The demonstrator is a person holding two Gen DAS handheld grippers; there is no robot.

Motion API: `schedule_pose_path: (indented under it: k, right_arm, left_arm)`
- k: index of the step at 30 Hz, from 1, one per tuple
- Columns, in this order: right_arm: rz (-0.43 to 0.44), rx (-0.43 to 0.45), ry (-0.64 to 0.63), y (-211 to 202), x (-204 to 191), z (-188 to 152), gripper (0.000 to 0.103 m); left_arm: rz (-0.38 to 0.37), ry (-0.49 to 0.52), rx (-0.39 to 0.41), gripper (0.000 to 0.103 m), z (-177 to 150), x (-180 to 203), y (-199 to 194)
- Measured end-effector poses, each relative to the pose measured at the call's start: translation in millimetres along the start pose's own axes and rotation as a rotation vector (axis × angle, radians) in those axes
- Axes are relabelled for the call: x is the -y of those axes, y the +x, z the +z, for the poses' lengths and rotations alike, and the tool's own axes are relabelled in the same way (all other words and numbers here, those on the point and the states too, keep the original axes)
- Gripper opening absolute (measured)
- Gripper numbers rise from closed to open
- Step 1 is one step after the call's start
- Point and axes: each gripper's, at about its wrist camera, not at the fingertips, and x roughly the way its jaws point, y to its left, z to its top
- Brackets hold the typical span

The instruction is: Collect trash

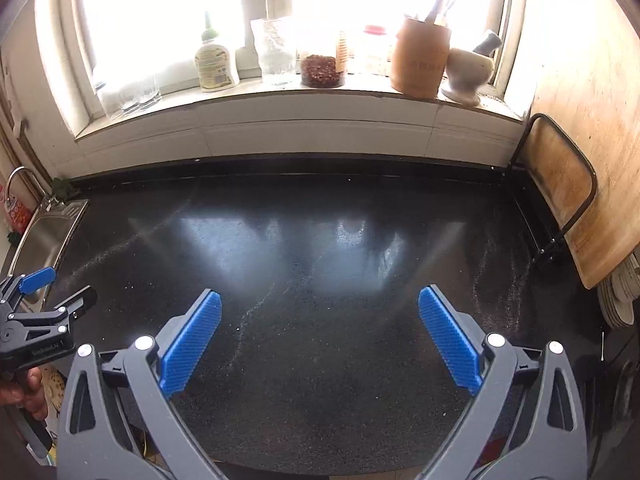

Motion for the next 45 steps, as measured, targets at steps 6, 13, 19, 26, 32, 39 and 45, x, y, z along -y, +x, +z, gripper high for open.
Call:
schedule_pose_path:
  k: [6,13,19,26,32,39,45]
  right_arm:
    - [0.016,-0.012,-0.004,13.4,1.4,8.3,0.096]
    - [0.031,-0.027,-0.009,21.9,-3.3,12.0,0.096]
    - [0.036,-0.030,-0.012,25.3,-4.8,13.7,0.096]
    - [0.039,-0.034,-0.013,26.7,-4.3,13.4,0.096]
    - [0.042,-0.036,-0.014,26.9,-3.8,13.2,0.096]
    - [0.043,-0.035,-0.020,26.5,-3.5,13.6,0.096]
    - [0.043,-0.031,-0.023,25.3,-3.8,13.7,0.096]
  left_arm:
    - [0.017,-0.010,-0.010,0.094,7.3,-1.1,6.6]
    - [0.027,-0.023,-0.020,0.094,11.3,-6.2,12.4]
    - [0.033,-0.031,-0.031,0.094,11.6,-7.1,16.4]
    - [0.037,-0.036,-0.036,0.094,12.1,-7.5,17.7]
    - [0.036,-0.037,-0.042,0.094,11.4,-7.5,18.6]
    - [0.035,-0.042,-0.044,0.094,11.1,-8.3,18.5]
    - [0.032,-0.041,-0.045,0.094,10.3,-9.0,18.3]
